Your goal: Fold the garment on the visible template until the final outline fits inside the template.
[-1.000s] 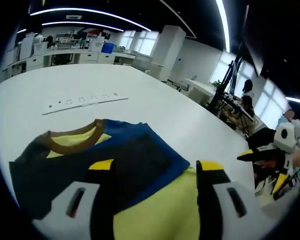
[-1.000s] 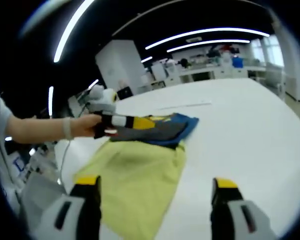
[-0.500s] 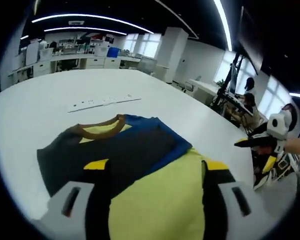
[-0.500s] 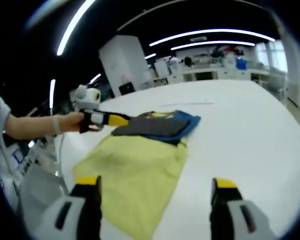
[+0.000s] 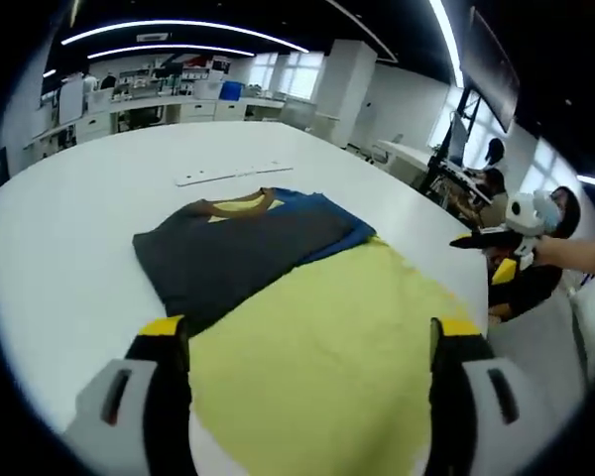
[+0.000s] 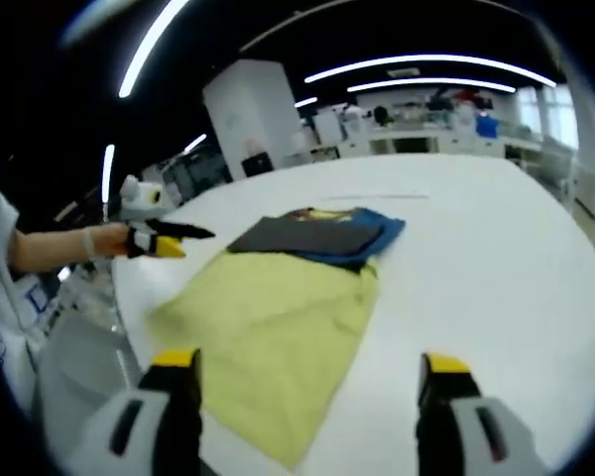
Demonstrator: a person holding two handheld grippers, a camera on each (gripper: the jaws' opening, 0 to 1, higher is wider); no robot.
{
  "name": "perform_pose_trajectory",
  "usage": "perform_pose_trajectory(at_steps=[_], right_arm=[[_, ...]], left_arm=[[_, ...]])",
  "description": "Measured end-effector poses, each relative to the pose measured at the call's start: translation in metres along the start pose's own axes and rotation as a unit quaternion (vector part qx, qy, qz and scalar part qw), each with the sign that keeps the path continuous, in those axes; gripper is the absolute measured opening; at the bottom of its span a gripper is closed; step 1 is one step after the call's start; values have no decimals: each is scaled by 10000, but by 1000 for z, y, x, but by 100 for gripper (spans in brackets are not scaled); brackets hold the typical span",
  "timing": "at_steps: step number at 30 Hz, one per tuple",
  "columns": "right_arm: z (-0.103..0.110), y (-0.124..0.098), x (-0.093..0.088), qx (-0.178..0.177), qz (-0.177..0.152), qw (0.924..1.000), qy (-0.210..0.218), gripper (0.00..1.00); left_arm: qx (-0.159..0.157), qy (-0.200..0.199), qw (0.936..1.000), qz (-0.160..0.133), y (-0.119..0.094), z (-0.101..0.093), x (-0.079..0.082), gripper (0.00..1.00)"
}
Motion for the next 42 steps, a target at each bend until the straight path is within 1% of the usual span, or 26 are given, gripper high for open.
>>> perform_pose_trajectory(at_steps=[2,4,5,6,7,8,10,12,13,16,19,21,22,23,25,28,29,30,32,33,35,37,39,42], right_arm=[[1,-1,-1,19,6,10000,-9,90],[2,-1,-2,14,59,10000,-55,88],[1,-2,-4,-12,132,9999,-72,86],[1,-3,-4,-27,132,9999,-77,82],[1,-3,-6,-39,148,9999,-62,81],[0,-5,-9,-41,204,9998,-11,81],[-2,-6,-13,-71,202,9997,65,81],[-1,-8,-16,-93,250,9996,97,78],[0,-9,-18,-94,270,9995,114,78],[0,-11,-23,-82,360,9992,139,77],[0,-13,-29,-80,490,9987,85,72],[1,-14,-34,-49,562,9983,135,70],[1,-14,-36,-30,611,9980,181,69],[2,-14,-38,-12,643,9977,201,67],[3,-14,-42,26,709,9972,225,61],[5,-14,-44,77,785,9966,234,55],[6,-14,-46,94,827,9962,250,54],[6,-14,-47,101,840,9961,267,52],[7,-13,-49,139,893,9953,336,48],[7,-13,-51,139,912,9950,381,45],[8,-11,-55,205,958,9941,465,41],[9,-10,-58,244,1020,9933,489,38],[11,-11,-58,274,1045,9929,506,36],[13,-9,-60,356,1106,9918,533,30]], left_arm=[[-1,-15,10000,49,-10,1,-7,99],[-10,-14,9999,114,-18,-4,-15,99],[1,-7,9999,150,-24,-3,-19,99],[13,0,9998,186,-27,-3,-22,99],[-7,-8,9997,260,-32,-1,-28,99],[14,-49,9996,282,-35,0,-32,99],[75,-73,9993,345,-42,-3,-40,97],[109,-177,9989,422,-48,5,-49,96],[113,-188,9989,424,-51,1,-50,96],[107,-230,9985,491,-60,-3,-59,93],[48,-402,9978,516,-68,-9,-67,89],[16,-570,9970,523,-73,-8,-76,83],[49,-607,9968,523,-75,-7,-79,80],[64,-622,9963,583,-78,-10,-82,76],[52,-734,9954,609,-81,-12,-88,73],[-54,-942,9936,622,-85,-18,-93,64],[-81,-1018,9928,628,-87,-17,-97,59],[-83,-1028,9927,628,-88,-17,-98,56],[-71,-1216,9904,656,-91,-13,-105,51],[-2,-1401,9880,649,-94,-12,-109,49],[-17,-1563,9857,625,-97,-12,-112,44],[-31,-1572,9855,634,-100,-13,-116,41],[-41,-1652,9839,684,-102,-14,-120,40],[-22,-1720,9822,749,-105,-14,-128,34]])
Point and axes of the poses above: the point that each gripper's makers call its tool centre point, and the gripper's own axes: y roughly forward along the fingers, z roughly to its left, x roughly out of its top, the point moved 10 cm from there along -y, roughly backward along the fingers, and after that the axes turned 1 degree about -x, right-handed, at the moved point
